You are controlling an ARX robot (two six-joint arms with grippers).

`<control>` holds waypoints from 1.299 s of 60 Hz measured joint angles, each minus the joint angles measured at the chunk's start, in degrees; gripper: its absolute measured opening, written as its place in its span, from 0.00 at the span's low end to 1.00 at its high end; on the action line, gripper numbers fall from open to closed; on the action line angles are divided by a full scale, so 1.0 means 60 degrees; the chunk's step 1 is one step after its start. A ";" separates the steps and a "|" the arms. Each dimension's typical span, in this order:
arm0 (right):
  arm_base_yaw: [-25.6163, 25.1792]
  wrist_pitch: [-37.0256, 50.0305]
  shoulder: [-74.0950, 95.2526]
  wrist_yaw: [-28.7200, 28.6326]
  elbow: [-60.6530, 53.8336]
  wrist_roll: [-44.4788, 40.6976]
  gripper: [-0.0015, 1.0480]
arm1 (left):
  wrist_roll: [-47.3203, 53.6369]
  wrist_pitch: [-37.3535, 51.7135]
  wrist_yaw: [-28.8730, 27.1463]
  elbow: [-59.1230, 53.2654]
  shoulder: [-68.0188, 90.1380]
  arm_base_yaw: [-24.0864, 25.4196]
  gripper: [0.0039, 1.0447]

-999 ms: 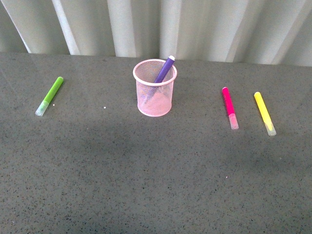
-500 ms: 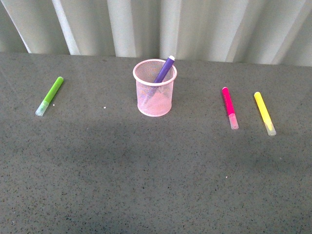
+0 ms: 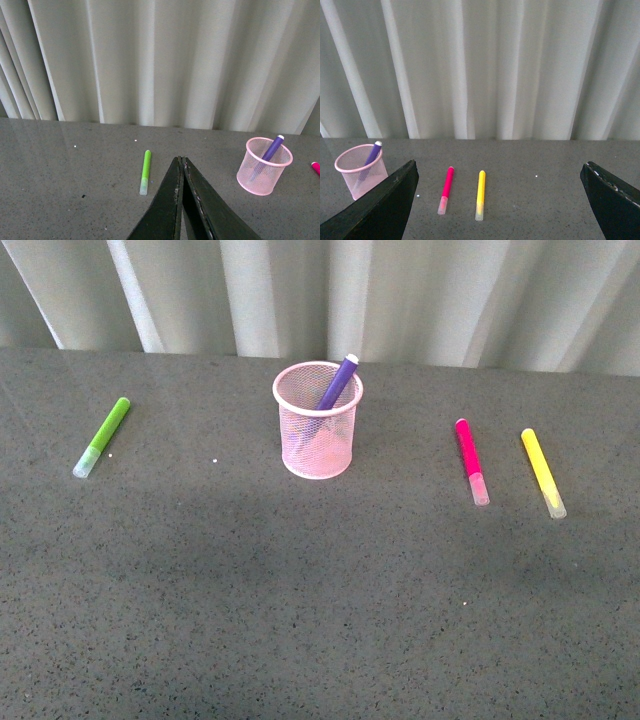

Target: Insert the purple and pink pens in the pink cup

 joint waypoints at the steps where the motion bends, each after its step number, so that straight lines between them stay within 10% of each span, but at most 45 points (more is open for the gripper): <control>1: 0.0000 0.0000 0.0000 0.0000 0.0000 0.0000 0.93 | 0.0000 -0.0018 0.0004 0.0000 -0.0018 0.0000 0.03; 26: 0.0000 0.0000 0.0000 -0.0004 0.0000 0.0000 0.93 | -0.0007 -0.1778 0.0004 0.0004 -0.1712 -0.0004 0.04; 57: -0.0153 0.0007 0.0080 -0.0517 0.0011 0.0113 0.93 | 0.0000 -0.1785 0.0004 0.0004 -0.1716 -0.0004 0.94; 65: -0.1049 0.1045 0.0630 -0.4087 0.0018 0.1016 0.93 | 0.0007 -0.1785 0.0011 0.0004 -0.1730 0.0000 0.94; 78: -0.0510 0.4404 0.3180 -0.2601 0.0138 0.1523 0.93 | 0.0007 -0.1785 0.0004 0.0004 -0.1738 -0.0004 0.94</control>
